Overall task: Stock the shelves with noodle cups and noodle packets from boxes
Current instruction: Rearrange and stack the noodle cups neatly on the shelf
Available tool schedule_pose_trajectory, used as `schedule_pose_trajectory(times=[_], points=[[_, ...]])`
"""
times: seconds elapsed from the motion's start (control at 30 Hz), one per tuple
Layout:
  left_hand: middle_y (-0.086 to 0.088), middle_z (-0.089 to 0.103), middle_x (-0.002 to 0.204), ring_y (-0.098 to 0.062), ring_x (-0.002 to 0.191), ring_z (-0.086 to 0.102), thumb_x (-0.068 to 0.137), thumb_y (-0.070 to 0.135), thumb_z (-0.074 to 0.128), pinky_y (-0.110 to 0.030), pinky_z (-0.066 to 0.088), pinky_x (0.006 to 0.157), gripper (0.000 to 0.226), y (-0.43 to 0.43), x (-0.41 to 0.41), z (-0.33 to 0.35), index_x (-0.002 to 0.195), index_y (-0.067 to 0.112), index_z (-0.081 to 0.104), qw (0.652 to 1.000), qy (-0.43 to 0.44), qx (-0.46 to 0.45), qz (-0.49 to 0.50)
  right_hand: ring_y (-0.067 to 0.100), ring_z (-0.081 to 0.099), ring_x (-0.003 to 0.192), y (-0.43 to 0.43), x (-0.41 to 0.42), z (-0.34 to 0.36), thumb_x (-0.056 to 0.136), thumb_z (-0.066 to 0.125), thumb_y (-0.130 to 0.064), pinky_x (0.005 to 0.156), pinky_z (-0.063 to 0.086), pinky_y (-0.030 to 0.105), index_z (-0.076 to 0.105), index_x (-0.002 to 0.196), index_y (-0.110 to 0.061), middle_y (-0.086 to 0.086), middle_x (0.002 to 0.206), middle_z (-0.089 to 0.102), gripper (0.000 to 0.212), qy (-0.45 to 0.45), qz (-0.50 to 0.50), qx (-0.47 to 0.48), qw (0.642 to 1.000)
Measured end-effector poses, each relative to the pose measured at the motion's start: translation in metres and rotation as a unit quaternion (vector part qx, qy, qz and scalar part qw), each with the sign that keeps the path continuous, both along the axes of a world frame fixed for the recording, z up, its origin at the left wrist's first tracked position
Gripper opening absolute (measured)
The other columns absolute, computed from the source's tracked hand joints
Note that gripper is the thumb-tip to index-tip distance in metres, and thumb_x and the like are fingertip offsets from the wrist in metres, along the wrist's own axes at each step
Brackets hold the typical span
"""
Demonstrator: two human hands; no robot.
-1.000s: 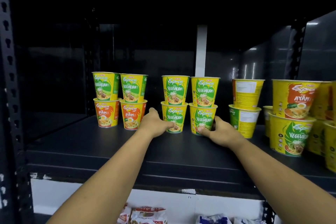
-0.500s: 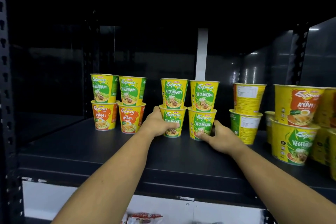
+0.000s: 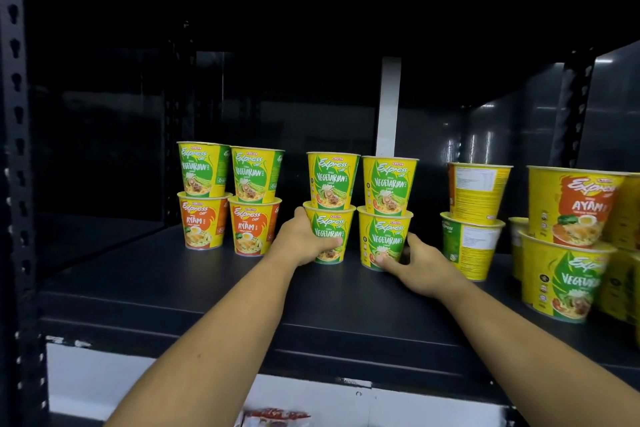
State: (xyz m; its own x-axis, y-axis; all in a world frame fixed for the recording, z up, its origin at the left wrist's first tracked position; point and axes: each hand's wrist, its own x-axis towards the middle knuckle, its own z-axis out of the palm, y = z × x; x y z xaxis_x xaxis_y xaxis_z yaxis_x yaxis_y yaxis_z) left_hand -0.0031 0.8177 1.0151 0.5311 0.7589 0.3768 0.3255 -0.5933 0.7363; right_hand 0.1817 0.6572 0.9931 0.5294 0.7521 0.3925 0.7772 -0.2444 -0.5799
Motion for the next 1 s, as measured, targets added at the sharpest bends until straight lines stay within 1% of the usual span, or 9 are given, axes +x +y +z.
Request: schedule_pose_trajectory(times=[0.13, 0.2, 0.3, 0.37, 0.47, 0.57, 0.7, 0.83, 1.0], points=[[-0.001, 0.07, 0.111, -0.023, 0.102, 0.067, 0.077, 0.057, 0.083, -0.036, 0.054, 0.081, 0.055, -0.004, -0.003, -0.003, 0.11, 0.019, 0.062, 0.993, 0.059, 0.063, 0.084, 0.02, 0.058, 0.127, 0.001, -0.001, -0.001, 0.091, 0.071, -0.052, 0.094, 0.044, 0.029, 0.048, 0.143, -0.021, 0.0, 0.138, 0.063, 0.065, -0.016, -0.008, -0.011, 1.0], [0.0, 0.068, 0.094, -0.023, 0.087, 0.066, 0.078, 0.065, 0.078, -0.034, 0.048, 0.065, 0.052, -0.011, -0.006, -0.002, 0.093, 0.018, 0.064, 0.978, 0.098, 0.11, 0.145, 0.022, 0.06, 0.124, 0.001, 0.0, -0.002, 0.09, 0.069, -0.057, 0.098, 0.048, 0.033, 0.05, 0.141, -0.021, 0.001, 0.136, 0.065, 0.065, -0.031, -0.021, -0.022, 0.999], [0.001, 0.063, 0.081, -0.023, 0.076, 0.062, 0.083, 0.061, 0.072, -0.032, 0.043, 0.058, 0.045, -0.024, -0.009, 0.0, 0.082, 0.017, 0.061, 0.958, 0.131, 0.183, 0.176, 0.022, 0.063, 0.117, 0.001, -0.001, -0.002, 0.086, 0.065, -0.068, 0.096, 0.052, 0.038, 0.055, 0.135, -0.023, 0.0, 0.129, 0.068, 0.067, -0.062, -0.053, -0.05, 0.995], [0.0, 0.062, 0.076, -0.023, 0.072, 0.062, 0.085, 0.049, 0.068, -0.031, 0.047, 0.059, 0.035, -0.034, -0.008, 0.0, 0.076, 0.015, 0.062, 0.955, 0.129, 0.221, 0.15, 0.021, 0.064, 0.113, -0.002, -0.004, -0.002, 0.082, 0.062, -0.076, 0.092, 0.054, 0.039, 0.059, 0.129, -0.026, -0.001, 0.123, 0.069, 0.069, -0.087, -0.073, -0.071, 0.991], [0.005, 0.064, 0.075, -0.016, 0.074, 0.061, 0.088, 0.036, 0.068, -0.03, 0.05, 0.066, 0.024, -0.043, -0.004, -0.004, 0.074, 0.017, 0.066, 0.966, 0.105, 0.234, -0.04, 0.022, 0.064, 0.113, -0.009, -0.01, -0.002, 0.081, 0.056, -0.081, 0.09, 0.054, 0.038, 0.062, 0.123, -0.026, 0.001, 0.122, 0.069, 0.069, -0.138, -0.098, -0.111, 0.979], [0.009, 0.065, 0.082, -0.003, 0.074, 0.056, 0.089, 0.024, 0.071, -0.024, 0.048, 0.07, 0.013, -0.046, -0.001, -0.01, 0.078, 0.017, 0.071, 0.951, 0.109, 0.217, -0.191, 0.025, 0.06, 0.122, -0.023, -0.016, 0.0, 0.087, 0.05, -0.077, 0.095, 0.051, 0.037, 0.06, 0.13, -0.023, 0.003, 0.132, 0.065, 0.07, -0.16, -0.089, -0.167, 0.969], [0.011, 0.071, 0.095, 0.0, 0.086, 0.064, 0.089, 0.026, 0.076, -0.029, 0.054, 0.086, 0.005, -0.049, 0.001, -0.011, 0.09, 0.021, 0.078, 0.945, 0.096, 0.191, -0.247, 0.019, 0.043, 0.143, -0.073, -0.025, 0.001, 0.093, 0.047, -0.073, 0.116, 0.036, 0.033, 0.044, 0.154, -0.023, -0.002, 0.158, 0.046, 0.078, -0.122, -0.025, -0.194, 0.973], [0.015, 0.068, 0.123, -0.003, 0.114, 0.059, 0.095, 0.046, 0.07, -0.028, 0.046, 0.101, 0.031, -0.081, 0.008, -0.005, 0.12, 0.029, 0.074, 0.916, 0.173, 0.223, -0.286, 0.015, 0.034, 0.149, -0.137, -0.023, 0.008, 0.095, 0.042, -0.075, 0.122, 0.025, 0.031, 0.037, 0.157, -0.03, -0.009, 0.163, 0.035, 0.077, -0.115, 0.003, -0.242, 0.964], [0.013, 0.037, 0.163, -0.013, 0.15, 0.033, 0.101, 0.064, 0.046, -0.031, 0.024, 0.122, 0.061, -0.12, 0.041, -0.003, 0.155, 0.035, 0.044, 0.866, 0.306, 0.246, -0.309, 0.013, 0.031, 0.15, -0.178, -0.009, 0.006, 0.094, 0.039, -0.076, 0.124, 0.022, 0.031, 0.035, 0.158, -0.033, -0.012, 0.164, 0.033, 0.078, -0.103, -0.015, -0.254, 0.962]])
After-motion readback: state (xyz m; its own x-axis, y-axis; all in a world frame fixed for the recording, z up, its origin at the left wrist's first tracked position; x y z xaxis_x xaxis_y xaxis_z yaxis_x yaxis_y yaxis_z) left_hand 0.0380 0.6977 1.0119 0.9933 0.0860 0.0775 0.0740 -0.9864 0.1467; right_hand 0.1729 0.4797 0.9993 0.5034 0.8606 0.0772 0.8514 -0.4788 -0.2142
